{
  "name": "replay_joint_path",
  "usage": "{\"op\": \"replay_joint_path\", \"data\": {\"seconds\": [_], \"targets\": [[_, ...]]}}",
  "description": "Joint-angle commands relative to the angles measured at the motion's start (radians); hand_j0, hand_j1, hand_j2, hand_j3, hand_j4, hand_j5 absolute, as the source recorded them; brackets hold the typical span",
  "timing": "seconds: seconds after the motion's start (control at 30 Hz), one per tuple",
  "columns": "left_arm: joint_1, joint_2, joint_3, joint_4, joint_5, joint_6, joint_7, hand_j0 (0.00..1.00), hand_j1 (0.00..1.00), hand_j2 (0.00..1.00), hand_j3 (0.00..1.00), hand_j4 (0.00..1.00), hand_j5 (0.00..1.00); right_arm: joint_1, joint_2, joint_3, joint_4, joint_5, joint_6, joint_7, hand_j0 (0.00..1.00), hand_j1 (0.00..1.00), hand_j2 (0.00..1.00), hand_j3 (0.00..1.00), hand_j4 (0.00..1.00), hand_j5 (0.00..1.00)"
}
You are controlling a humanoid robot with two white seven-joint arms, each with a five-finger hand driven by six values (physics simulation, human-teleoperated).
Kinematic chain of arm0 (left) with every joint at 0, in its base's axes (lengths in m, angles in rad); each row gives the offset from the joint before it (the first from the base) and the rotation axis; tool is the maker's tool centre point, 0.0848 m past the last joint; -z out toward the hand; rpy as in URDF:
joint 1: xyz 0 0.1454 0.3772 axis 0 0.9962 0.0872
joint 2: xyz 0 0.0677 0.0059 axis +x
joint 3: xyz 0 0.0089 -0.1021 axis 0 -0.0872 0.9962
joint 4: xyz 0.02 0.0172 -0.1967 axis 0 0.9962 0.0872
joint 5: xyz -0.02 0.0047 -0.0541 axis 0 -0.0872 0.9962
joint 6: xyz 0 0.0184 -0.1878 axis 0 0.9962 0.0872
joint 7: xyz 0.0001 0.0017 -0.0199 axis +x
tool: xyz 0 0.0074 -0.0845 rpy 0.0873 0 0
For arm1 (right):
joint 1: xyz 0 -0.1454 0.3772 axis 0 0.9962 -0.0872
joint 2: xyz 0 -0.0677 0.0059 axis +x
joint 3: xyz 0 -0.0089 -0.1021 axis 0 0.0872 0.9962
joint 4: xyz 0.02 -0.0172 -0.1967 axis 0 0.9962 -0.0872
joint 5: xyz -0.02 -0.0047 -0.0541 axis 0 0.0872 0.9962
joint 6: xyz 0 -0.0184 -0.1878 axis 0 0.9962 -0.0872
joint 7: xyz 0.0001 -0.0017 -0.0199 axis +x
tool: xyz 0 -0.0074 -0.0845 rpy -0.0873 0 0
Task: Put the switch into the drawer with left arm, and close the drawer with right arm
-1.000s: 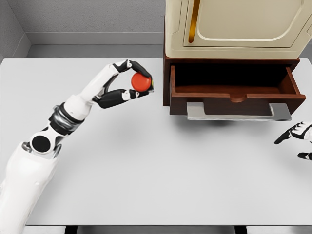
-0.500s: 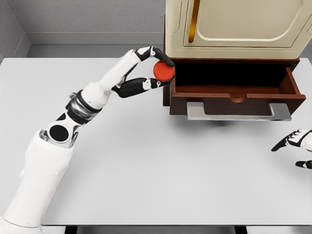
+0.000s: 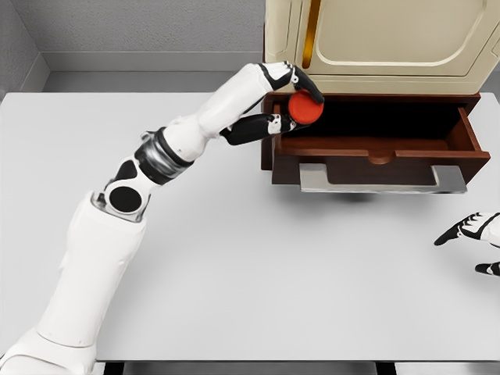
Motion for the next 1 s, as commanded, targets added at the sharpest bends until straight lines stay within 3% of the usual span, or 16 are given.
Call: {"op": "replay_joint_path", "data": {"seconds": [0.0,0.47,0.57,0.63,0.97], "targets": [[0.002,-0.027,0.000,0.006,-0.037,0.002,-0.001,0.42,0.42,0.42,0.42,0.42,0.42,0.000,-0.001,-0.003,-0.001,-0.007,0.003,0.000,0.74,0.74,0.74,0.74,0.74,0.74],[-0.095,-0.056,-0.017,0.099,-0.213,0.002,0.001,0.42,0.42,0.42,0.42,0.42,0.42,0.002,-0.003,-0.018,-0.004,-0.004,0.003,0.000,0.74,0.74,0.74,0.74,0.74,0.74],[-0.117,-0.056,-0.022,0.114,-0.229,0.002,0.002,0.42,0.42,0.42,0.42,0.42,0.42,0.012,-0.003,-0.049,-0.004,-0.008,0.003,0.000,0.75,0.75,0.75,0.75,0.75,0.75],[-0.129,-0.056,-0.023,0.134,-0.240,0.002,0.002,0.42,0.42,0.42,0.42,0.42,0.42,0.061,0.016,-0.038,-0.004,-0.004,0.003,0.000,0.74,0.74,0.74,0.74,0.74,0.74],[-0.160,-0.056,-0.059,0.142,-0.278,0.002,0.006,0.42,0.42,0.42,0.42,0.42,0.42,0.061,0.013,-0.107,-0.004,0.015,0.003,0.000,0.72,0.72,0.72,0.72,0.72,0.72]]}}
